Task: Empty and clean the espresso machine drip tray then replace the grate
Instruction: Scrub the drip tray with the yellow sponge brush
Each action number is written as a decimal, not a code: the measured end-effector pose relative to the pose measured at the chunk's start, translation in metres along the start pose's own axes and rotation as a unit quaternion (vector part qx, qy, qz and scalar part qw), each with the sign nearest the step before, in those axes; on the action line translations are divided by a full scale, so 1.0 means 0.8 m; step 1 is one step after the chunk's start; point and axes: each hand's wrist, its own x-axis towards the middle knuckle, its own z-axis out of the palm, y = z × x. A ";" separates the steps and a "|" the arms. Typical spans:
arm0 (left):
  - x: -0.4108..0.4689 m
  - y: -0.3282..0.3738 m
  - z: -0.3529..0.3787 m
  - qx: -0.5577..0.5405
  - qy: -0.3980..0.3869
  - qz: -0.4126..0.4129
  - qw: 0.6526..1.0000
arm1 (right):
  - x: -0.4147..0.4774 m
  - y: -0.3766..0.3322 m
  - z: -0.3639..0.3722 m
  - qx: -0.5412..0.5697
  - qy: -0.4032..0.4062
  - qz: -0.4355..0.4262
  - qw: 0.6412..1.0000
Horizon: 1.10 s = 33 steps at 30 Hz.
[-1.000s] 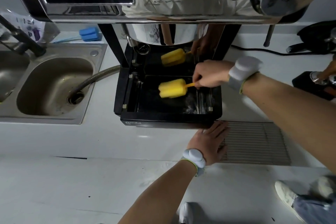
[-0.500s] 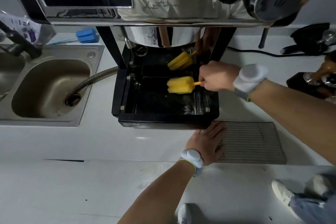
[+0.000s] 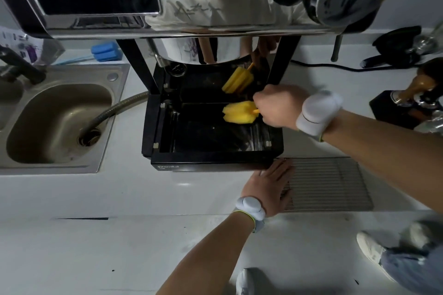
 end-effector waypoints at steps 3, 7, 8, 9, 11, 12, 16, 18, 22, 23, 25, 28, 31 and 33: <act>0.002 -0.001 0.001 -0.001 -0.005 0.000 1.000 | -0.015 0.004 -0.013 -0.078 -0.052 -0.041 0.995; 0.000 -0.001 0.002 -0.006 -0.004 -0.005 1.000 | -0.013 0.003 -0.038 -0.098 -0.085 -0.050 0.990; 0.001 -0.001 0.002 -0.007 -0.003 -0.005 1.000 | -0.008 0.006 -0.040 -0.069 -0.046 -0.037 0.996; 0.001 -0.001 0.002 -0.007 -0.002 -0.004 1.000 | -0.002 0.007 -0.039 -0.039 -0.011 -0.020 0.999; 0.001 0.000 0.001 -0.006 -0.003 -0.003 1.000 | 0.001 -0.001 -0.034 0.002 0.045 0.009 0.999; 0.001 0.000 0.001 -0.006 -0.004 -0.004 1.000 | -0.001 -0.007 -0.029 0.003 0.057 0.014 0.998; 0.002 -0.001 0.001 -0.004 -0.004 0.003 1.000 | -0.025 -0.007 -0.022 -0.039 0.020 -0.004 0.999; 0.004 -0.002 -0.001 -0.007 -0.005 0.008 1.000 | -0.031 0.006 -0.036 -0.038 -0.026 -0.022 0.999; 0.002 -0.002 -0.002 -0.006 -0.003 -0.004 1.000 | -0.012 0.001 -0.058 -0.020 -0.113 -0.026 0.993; 0.000 -0.001 -0.001 -0.007 -0.002 -0.004 1.000 | -0.003 0.004 -0.056 0.005 -0.087 -0.009 0.996; -0.001 0.000 0.000 -0.004 -0.001 -0.003 1.000 | 0.014 0.008 -0.048 0.051 -0.002 0.009 0.999; 0.001 0.001 -0.001 0.003 -0.002 -0.004 1.000 | 0.034 -0.007 -0.027 0.099 0.067 0.026 0.993; 0.000 0.001 0.000 0.004 -0.006 -0.007 1.000 | 0.047 -0.011 0.002 0.134 0.015 0.008 0.991; -0.001 0.000 0.000 0.002 -0.003 -0.006 1.000 | 0.047 0.008 0.013 0.165 -0.073 -0.043 0.983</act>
